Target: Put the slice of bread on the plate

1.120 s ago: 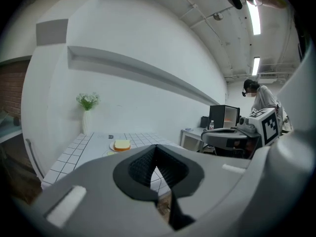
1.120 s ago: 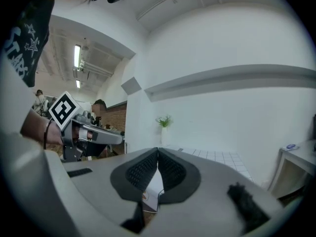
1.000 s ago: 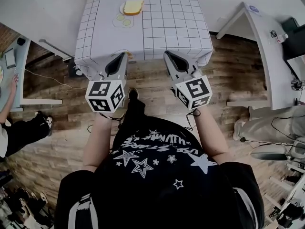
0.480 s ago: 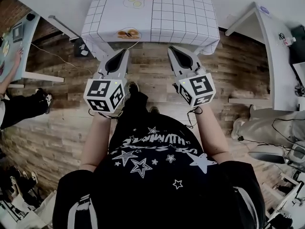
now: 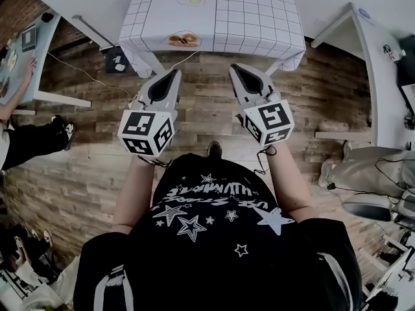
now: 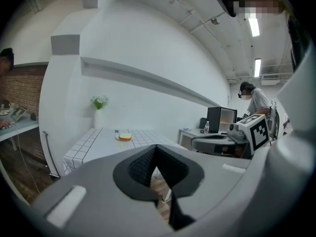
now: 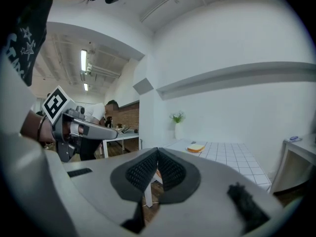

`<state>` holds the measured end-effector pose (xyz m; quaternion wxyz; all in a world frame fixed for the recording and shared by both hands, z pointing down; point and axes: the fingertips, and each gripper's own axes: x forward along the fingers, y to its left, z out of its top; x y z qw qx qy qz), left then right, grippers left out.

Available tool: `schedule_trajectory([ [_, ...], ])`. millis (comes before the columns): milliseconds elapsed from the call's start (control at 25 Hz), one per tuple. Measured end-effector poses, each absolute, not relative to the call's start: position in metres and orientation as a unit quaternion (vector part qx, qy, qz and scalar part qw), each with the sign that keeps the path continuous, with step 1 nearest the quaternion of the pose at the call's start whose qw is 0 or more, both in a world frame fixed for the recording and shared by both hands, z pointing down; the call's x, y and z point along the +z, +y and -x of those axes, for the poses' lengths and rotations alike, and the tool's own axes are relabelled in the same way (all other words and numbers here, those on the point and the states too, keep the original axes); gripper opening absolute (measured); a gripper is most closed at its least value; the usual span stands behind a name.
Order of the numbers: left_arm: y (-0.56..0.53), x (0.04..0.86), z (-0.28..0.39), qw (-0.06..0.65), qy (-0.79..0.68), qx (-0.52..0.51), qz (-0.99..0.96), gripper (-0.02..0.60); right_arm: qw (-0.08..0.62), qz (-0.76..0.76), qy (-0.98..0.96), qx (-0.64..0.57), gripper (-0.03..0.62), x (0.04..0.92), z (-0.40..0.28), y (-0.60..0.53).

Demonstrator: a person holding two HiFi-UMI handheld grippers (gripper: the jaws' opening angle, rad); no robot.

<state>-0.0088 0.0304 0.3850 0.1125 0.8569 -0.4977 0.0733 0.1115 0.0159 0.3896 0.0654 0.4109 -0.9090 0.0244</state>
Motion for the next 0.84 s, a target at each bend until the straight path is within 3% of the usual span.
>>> schedule_trajectory([
  [840, 0.153, 0.384, 0.076, 0.116, -0.46, 0.061, -0.878, 0.009, 0.091, -0.436, -0.896, 0.007, 0.014, 0.372, -0.029, 0.145],
])
